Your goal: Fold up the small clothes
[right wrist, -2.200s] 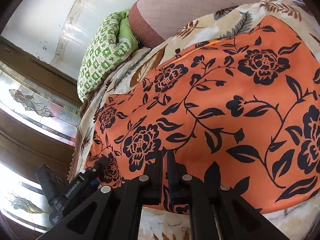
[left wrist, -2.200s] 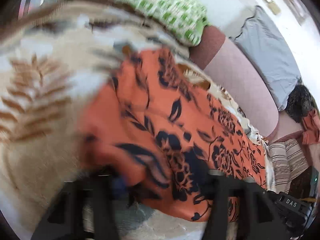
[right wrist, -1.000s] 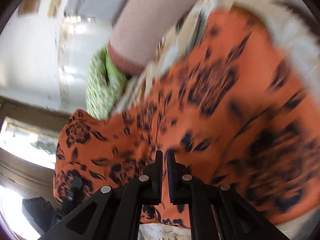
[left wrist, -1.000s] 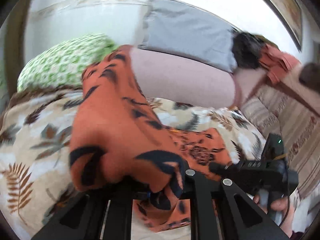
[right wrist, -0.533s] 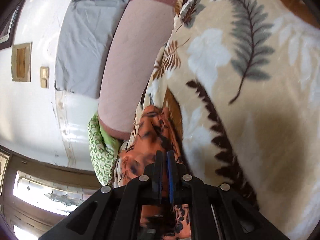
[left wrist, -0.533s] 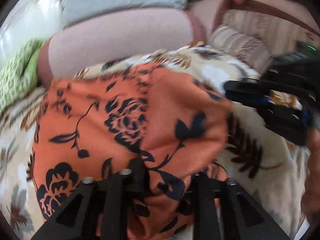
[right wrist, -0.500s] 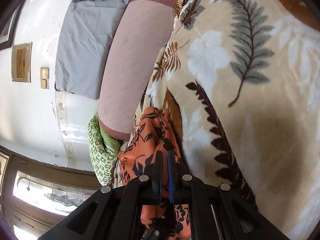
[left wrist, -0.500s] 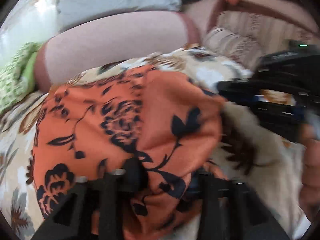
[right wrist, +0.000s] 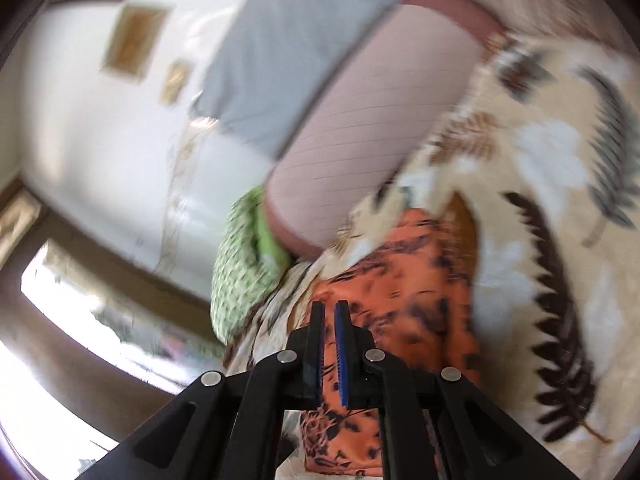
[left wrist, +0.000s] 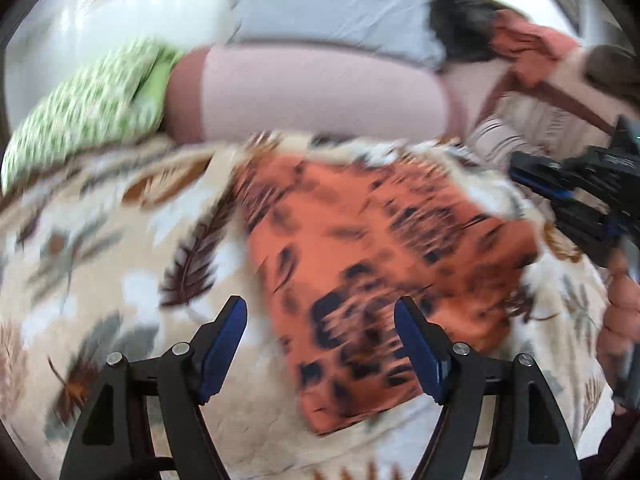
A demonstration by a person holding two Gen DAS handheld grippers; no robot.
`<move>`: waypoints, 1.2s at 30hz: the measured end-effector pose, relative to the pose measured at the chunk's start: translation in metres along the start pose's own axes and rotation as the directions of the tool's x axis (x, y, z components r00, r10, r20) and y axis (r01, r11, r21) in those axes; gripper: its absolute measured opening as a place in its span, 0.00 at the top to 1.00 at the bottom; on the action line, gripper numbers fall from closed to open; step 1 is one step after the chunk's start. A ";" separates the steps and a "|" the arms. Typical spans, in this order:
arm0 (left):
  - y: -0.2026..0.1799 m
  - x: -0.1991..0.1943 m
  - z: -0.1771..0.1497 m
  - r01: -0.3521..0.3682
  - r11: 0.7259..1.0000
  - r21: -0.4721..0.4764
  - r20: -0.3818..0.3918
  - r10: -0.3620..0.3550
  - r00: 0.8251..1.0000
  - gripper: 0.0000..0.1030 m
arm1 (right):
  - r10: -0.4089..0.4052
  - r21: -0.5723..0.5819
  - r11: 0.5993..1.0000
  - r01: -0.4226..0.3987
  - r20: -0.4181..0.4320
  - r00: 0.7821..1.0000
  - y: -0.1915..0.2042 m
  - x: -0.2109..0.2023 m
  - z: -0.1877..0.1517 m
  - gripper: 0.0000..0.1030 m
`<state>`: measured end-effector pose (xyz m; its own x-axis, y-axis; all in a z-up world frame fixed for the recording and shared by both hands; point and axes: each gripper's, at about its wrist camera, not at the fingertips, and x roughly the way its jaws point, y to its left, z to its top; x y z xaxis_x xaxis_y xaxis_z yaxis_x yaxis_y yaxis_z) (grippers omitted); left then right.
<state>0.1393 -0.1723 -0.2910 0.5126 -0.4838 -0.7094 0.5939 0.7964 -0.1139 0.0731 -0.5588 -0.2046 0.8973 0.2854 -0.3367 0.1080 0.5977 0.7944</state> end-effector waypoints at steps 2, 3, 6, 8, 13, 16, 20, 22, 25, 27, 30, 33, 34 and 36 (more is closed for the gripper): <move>0.008 0.022 -0.009 -0.027 1.000 0.000 -0.083 0.027 0.996 0.25 | -0.081 -0.059 0.995 0.075 -0.094 0.992 0.004 0.023 -0.012 0.93; 0.011 0.030 -0.013 -0.035 0.999 0.000 -0.116 0.035 0.993 0.23 | -0.143 -0.054 0.989 0.137 -0.127 0.981 -0.001 0.034 -0.015 0.93; 0.017 0.042 -0.017 0.003 0.998 -0.055 -0.164 -0.012 0.986 0.23 | -0.363 0.095 0.911 0.402 -0.280 0.889 -0.063 0.067 -0.031 0.98; 0.018 0.040 -0.016 0.004 0.999 -0.054 -0.164 -0.013 0.986 0.22 | -0.275 0.257 0.906 0.337 -0.248 0.929 -0.078 0.059 -0.028 0.97; 0.013 0.032 -0.016 0.012 0.999 -0.047 -0.143 -0.018 0.990 0.21 | -0.340 0.035 0.938 0.344 -0.085 0.937 -0.019 0.056 -0.014 0.93; 0.013 0.041 -0.018 0.033 0.997 -0.064 -0.177 -0.044 0.983 0.15 | -0.313 -0.053 0.949 0.310 -0.077 0.947 0.002 0.073 -0.008 0.93; 0.015 0.047 -0.022 0.049 0.996 -0.079 -0.205 -0.064 0.977 0.11 | -0.329 -0.100 0.942 0.319 -0.115 0.937 0.012 0.102 0.000 0.93; 0.012 0.049 -0.024 0.055 0.997 -0.057 -0.221 -0.066 0.973 0.08 | -0.332 -0.084 0.942 0.324 -0.113 0.937 0.005 0.114 0.014 0.93; 0.009 0.051 -0.028 0.073 0.997 -0.013 -0.225 -0.074 0.972 0.04 | -0.350 -0.027 0.936 0.351 -0.175 0.920 -0.028 0.150 0.033 0.96; 0.009 0.051 -0.028 0.084 0.996 -0.017 -0.233 -0.086 0.969 0.04 | -0.390 0.052 0.912 0.407 -0.200 0.899 -0.062 0.172 0.042 1.00; 0.012 0.051 -0.025 0.098 0.994 -0.041 -0.256 -0.105 0.961 0.04 | -0.272 0.299 0.897 0.325 -0.205 0.940 -0.088 0.171 0.054 0.95; 0.019 0.049 -0.023 0.106 0.988 -0.108 -0.248 -0.130 0.960 0.04 | -0.231 0.194 0.948 0.254 -0.135 0.964 -0.049 0.165 0.063 0.93; 0.022 0.048 -0.023 0.112 0.985 -0.133 -0.246 -0.143 0.959 0.04 | -0.194 0.121 0.970 0.212 -0.144 0.970 -0.028 0.170 0.061 0.93; 0.023 0.048 -0.026 0.113 0.983 -0.148 -0.248 -0.147 0.958 0.04 | -0.108 0.083 0.988 0.131 -0.239 0.965 -0.006 0.188 0.053 0.93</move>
<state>0.1619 -0.1677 -0.3458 0.2499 -0.4908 -0.8347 0.5498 0.7815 -0.2949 0.2638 -0.5486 -0.2454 0.7522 0.3894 -0.5316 0.2601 0.5658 0.7824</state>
